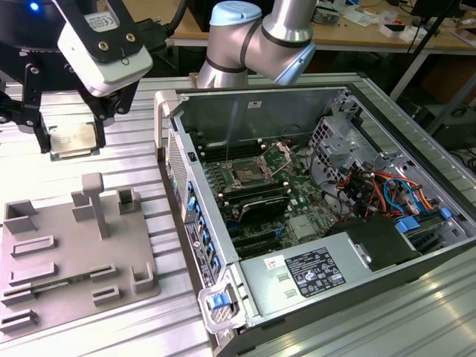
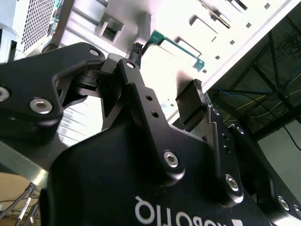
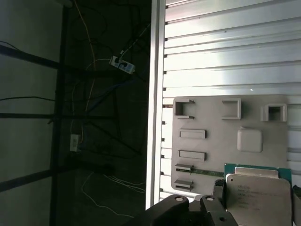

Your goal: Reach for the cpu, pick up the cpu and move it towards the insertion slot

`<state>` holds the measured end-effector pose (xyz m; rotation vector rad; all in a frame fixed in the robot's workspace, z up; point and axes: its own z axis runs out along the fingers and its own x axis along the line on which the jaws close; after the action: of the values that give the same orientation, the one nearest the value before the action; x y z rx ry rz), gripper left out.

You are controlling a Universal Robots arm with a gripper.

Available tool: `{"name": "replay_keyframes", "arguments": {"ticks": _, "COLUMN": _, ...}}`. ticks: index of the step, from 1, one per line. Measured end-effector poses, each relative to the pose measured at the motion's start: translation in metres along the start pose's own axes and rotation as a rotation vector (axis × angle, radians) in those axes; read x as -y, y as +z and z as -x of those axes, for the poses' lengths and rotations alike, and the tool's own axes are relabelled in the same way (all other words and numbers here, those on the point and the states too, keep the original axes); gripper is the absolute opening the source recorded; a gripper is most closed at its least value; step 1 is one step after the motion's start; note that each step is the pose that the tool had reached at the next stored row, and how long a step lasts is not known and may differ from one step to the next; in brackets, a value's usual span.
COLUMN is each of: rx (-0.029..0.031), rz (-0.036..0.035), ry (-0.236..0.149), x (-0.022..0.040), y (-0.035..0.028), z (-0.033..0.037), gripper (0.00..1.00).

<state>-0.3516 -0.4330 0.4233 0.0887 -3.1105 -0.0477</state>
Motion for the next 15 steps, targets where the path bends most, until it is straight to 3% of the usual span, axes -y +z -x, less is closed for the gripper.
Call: {"name": "replay_keyframes", "arguments": {"ticks": 15, "rx": 0.0, "rz": 0.0, "ry": 0.0, "x": 0.0009, "y": -0.0001, "z": 0.0163, "gripper": 0.55}}
